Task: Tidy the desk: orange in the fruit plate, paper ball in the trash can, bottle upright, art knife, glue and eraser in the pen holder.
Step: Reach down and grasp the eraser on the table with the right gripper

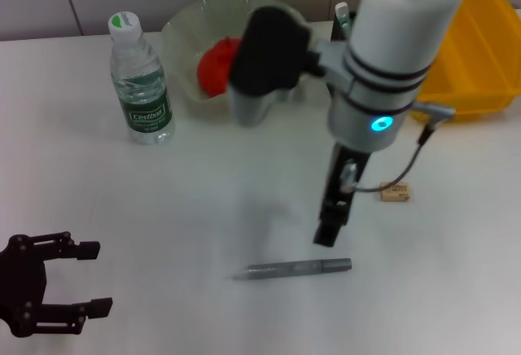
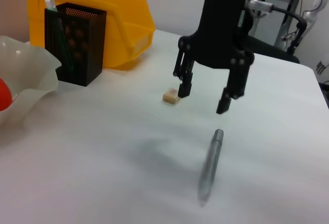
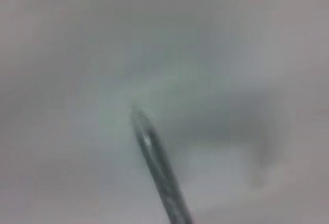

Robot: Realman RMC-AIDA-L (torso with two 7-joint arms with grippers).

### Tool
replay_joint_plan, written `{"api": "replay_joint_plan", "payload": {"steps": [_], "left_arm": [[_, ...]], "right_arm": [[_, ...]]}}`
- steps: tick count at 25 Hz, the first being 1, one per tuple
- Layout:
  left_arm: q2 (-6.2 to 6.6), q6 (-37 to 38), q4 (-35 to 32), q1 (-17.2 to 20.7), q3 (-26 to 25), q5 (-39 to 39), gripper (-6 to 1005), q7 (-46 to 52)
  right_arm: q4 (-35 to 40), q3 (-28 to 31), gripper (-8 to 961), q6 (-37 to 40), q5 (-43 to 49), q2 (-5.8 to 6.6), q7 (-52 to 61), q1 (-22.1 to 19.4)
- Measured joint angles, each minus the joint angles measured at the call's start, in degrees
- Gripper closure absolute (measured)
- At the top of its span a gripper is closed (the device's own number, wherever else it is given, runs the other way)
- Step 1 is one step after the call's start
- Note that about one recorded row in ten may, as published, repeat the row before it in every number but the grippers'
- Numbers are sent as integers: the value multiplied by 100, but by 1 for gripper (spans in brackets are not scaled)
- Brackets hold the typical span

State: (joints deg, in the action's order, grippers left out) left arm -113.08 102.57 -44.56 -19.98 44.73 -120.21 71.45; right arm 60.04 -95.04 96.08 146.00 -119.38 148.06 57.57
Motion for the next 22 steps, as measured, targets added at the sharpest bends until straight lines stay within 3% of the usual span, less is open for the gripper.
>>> {"api": "replay_joint_plan", "payload": {"steps": [3, 10, 22], "left_arm": [[-3, 13, 0, -28, 0, 0, 182, 18], [-23, 17, -23, -59, 0, 0, 182, 51], [-40, 17, 0, -130, -1, -2, 182, 63]], "right_arm": [[-40, 423, 258, 170, 605, 3, 171, -128], [-221, 545, 258, 143, 1521, 4, 696, -264], [-630, 910, 264, -312, 1833, 12, 827, -400]]}}
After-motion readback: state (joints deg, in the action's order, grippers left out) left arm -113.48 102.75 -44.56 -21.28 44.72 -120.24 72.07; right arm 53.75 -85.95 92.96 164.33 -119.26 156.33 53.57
